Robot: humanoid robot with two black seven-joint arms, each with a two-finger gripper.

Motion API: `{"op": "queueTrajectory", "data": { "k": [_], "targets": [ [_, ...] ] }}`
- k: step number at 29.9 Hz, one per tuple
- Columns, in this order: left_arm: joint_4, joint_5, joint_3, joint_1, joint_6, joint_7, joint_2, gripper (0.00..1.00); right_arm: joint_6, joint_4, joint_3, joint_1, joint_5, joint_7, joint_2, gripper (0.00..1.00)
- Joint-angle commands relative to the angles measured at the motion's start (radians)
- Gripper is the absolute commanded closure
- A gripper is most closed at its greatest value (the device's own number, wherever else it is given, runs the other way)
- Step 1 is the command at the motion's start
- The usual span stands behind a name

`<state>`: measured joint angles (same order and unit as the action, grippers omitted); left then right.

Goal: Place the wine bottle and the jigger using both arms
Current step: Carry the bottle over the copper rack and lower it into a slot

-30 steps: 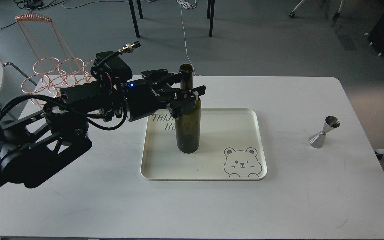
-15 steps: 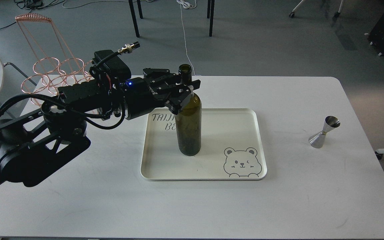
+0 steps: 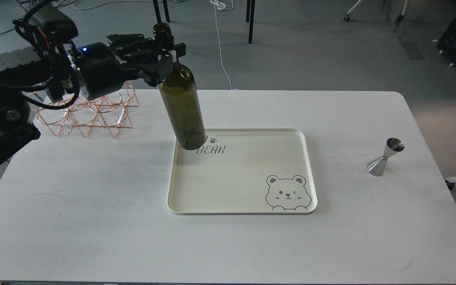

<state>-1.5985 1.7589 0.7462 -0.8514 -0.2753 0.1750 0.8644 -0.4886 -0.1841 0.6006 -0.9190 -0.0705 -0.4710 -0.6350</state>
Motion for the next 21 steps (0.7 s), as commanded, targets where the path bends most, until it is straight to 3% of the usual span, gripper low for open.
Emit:
{"op": "queueTrajectory", "data": {
  "k": [1,11,21],
  "targets": [
    [0.058,-0.022,-0.016,-0.081,-0.005,0.015,0.077,0.88,0.0,-0.002,0.001,0.002,0.0,0.0,0.001,0.03],
    [0.34,-0.009,-0.066,-0.19,-0.004,0.02,0.1,0.88,0.0,-0.002,-0.001,-0.001,0.0,0.0,0.002,0.03],
    [0.414,0.045,-0.128,-0.186,0.044,0.035,0.091,0.88,0.0,0.0,0.002,0.003,0.0,0.0,0.0,0.03]
  ]
}}
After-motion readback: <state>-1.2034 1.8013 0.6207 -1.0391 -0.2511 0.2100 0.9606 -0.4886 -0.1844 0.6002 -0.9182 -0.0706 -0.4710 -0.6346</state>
